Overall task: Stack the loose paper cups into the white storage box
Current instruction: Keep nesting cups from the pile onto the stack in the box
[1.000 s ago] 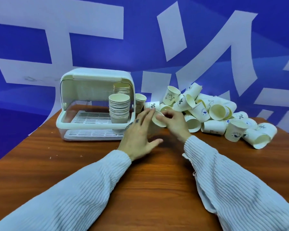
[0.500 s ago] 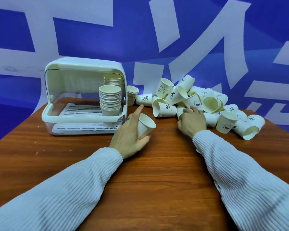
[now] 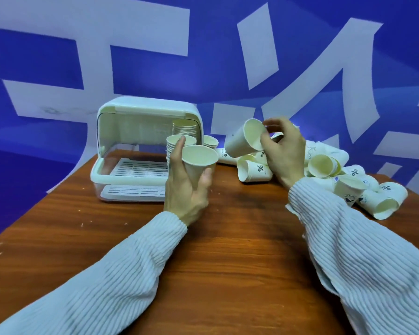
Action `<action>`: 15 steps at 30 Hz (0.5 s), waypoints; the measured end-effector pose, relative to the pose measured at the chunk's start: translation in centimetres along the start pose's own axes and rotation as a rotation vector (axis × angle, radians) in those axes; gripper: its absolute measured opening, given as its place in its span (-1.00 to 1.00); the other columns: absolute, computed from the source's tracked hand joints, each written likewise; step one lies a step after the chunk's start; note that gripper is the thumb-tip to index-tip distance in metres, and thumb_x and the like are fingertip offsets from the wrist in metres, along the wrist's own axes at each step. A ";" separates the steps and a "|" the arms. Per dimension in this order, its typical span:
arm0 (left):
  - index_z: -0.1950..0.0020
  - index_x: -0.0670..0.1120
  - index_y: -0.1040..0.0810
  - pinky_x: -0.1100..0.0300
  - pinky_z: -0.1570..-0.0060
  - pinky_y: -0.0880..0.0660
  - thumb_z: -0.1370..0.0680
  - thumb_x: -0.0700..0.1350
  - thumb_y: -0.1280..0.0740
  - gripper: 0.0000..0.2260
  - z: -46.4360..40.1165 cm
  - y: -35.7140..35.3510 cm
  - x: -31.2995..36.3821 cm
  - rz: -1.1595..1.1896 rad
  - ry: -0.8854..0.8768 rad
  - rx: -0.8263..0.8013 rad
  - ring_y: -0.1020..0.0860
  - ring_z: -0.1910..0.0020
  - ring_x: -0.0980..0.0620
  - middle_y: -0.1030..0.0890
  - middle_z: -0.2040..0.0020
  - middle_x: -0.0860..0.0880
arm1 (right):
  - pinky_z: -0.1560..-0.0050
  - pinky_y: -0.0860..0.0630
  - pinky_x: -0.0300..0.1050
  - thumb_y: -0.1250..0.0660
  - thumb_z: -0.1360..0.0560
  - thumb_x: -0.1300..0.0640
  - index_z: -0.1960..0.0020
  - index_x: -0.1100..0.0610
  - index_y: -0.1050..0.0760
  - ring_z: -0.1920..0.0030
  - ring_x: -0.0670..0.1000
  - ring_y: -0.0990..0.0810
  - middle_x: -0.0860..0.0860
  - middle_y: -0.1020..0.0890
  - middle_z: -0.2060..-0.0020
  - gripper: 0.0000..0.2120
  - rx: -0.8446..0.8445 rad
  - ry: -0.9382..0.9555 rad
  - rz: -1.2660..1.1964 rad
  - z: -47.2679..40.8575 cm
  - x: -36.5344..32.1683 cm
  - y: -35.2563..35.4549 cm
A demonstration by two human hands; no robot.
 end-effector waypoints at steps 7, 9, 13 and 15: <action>-0.61 -0.14 -0.08 0.46 -0.33 -0.21 -0.62 0.11 -0.15 -0.37 -2.4 3.0 -1.7 0.045 0.054 0.298 -0.32 -0.41 0.16 -0.28 -0.53 -0.05 | 0.15 -0.69 0.07 -0.45 -0.49 0.07 0.00 0.02 -0.69 0.21 -0.04 -0.70 -0.12 -0.72 0.18 -0.90 -0.228 -0.058 -0.177 -2.7 -6.9 -8.9; -0.61 -0.12 -0.08 0.51 -0.30 -0.19 -0.61 0.15 -0.14 -0.35 -2.5 3.4 -2.3 0.050 0.098 0.305 -0.32 -0.41 0.14 -0.29 -0.54 -0.10 | 0.01 -0.65 0.09 -0.37 -0.49 0.11 -0.02 0.00 -0.70 0.08 0.01 -0.69 -0.11 -0.73 0.12 -0.83 -0.282 0.001 -0.014 -3.0 -7.5 -10.6; -0.61 -0.08 -0.07 0.27 -0.36 -0.29 -0.60 0.19 -0.14 -0.34 -2.7 3.6 -3.1 0.034 0.126 0.309 -0.37 -0.45 -0.06 -0.31 -0.54 -0.15 | -0.13 -0.59 0.05 -0.30 -0.44 0.18 -0.04 0.00 -0.70 -0.10 0.16 -0.65 0.04 -0.74 0.00 -0.74 -0.453 0.022 0.303 -3.4 -7.9 -12.8; -0.61 -0.05 -0.07 0.15 -0.34 -0.33 -0.61 0.17 -0.15 -0.36 -2.8 3.7 -3.2 0.023 0.141 0.304 -0.38 -0.45 -0.06 -0.32 -0.54 -0.14 | -0.10 -0.61 0.10 -0.30 -0.41 0.20 0.03 0.04 -0.68 -0.07 0.23 -0.64 0.11 -0.72 -0.01 -0.77 -0.534 -0.018 0.401 -2.8 -7.4 -13.6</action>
Point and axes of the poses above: each hand's wrist, its own z-axis away from the middle knuckle, its own y-axis out of the back of the hand, x = y × z, the point moved 1 cm from there along -z, towards the middle knuckle
